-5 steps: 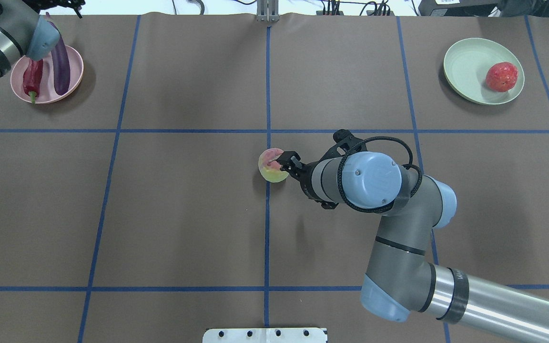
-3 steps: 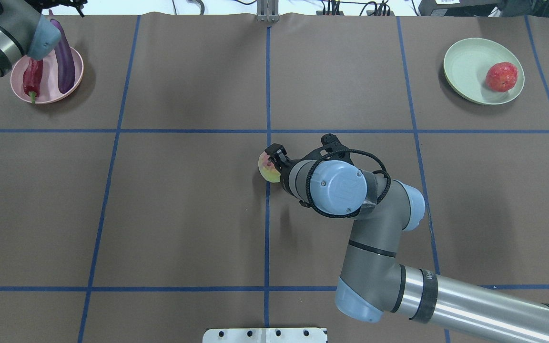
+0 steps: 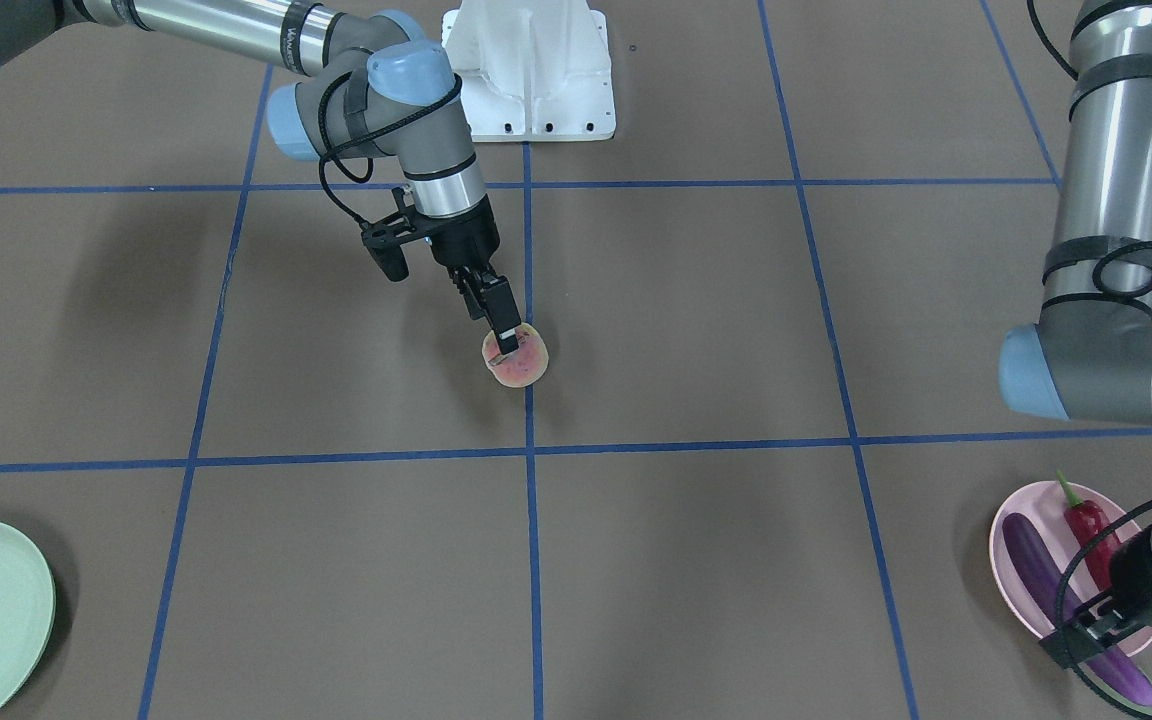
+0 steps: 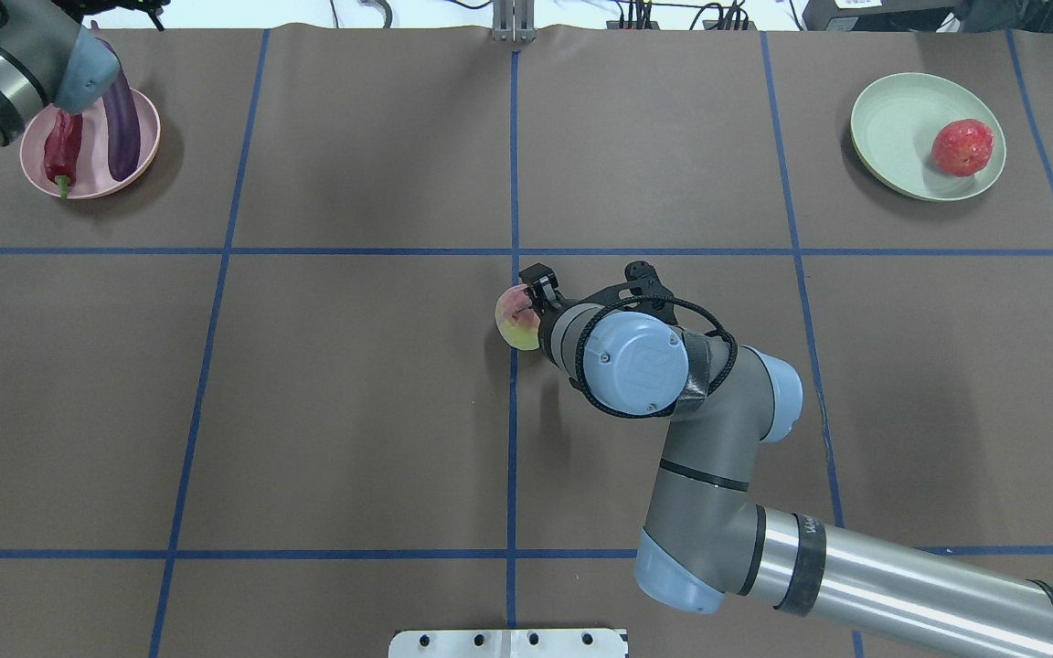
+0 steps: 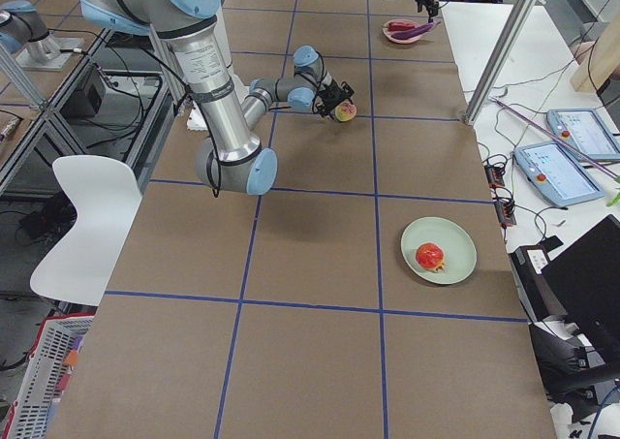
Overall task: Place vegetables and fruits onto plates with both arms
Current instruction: 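Grasp the yellow-pink peach with the right gripper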
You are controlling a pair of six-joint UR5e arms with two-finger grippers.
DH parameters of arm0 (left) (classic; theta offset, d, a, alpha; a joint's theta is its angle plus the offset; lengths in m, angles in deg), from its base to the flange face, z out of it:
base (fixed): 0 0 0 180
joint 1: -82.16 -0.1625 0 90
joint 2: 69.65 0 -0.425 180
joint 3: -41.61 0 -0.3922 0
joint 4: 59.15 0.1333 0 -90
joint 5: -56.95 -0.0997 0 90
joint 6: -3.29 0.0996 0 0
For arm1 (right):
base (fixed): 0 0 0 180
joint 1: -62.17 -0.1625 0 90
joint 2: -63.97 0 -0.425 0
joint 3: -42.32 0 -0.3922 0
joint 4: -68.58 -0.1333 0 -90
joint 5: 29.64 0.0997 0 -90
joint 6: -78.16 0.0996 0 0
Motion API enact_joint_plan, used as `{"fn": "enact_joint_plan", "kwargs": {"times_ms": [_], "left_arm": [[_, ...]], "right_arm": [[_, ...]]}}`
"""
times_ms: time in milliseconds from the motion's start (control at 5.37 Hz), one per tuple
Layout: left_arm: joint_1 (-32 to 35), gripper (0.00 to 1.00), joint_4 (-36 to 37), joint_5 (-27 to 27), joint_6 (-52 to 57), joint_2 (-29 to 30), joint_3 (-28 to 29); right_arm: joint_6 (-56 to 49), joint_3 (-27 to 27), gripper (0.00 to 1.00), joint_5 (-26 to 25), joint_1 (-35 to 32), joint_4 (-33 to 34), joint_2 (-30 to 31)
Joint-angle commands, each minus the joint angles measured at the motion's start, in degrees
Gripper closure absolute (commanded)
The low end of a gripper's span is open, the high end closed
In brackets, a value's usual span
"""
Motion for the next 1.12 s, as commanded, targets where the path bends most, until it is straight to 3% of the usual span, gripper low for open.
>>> {"fn": "enact_joint_plan", "kwargs": {"times_ms": [0, 186, 373, 559, 932], "left_arm": [[0.0, 0.00, 0.1, 0.0, 0.0, 0.0, -0.1], [0.0, 0.00, 0.1, 0.0, 0.0, 0.0, -0.1], [0.0, 0.00, 0.1, 0.0, 0.0, 0.0, -0.1], [0.0, 0.00, 0.4, 0.0, 0.0, 0.1, -0.7], [0.0, 0.00, 3.8, 0.1, 0.0, 0.1, -3.7]], "right_arm": [[0.7, 2.0, 0.02, -0.2, 0.1, 0.0, -1.7], [0.8, 3.5, 0.02, -0.2, 0.1, -0.1, -2.7], [0.8, 3.8, 0.42, -0.2, 0.1, -0.1, -3.0], [0.5, 3.1, 0.99, 0.0, 0.1, -0.1, -3.1], [-7.0, -1.7, 1.00, 3.5, -4.8, 0.4, 0.2]]}}
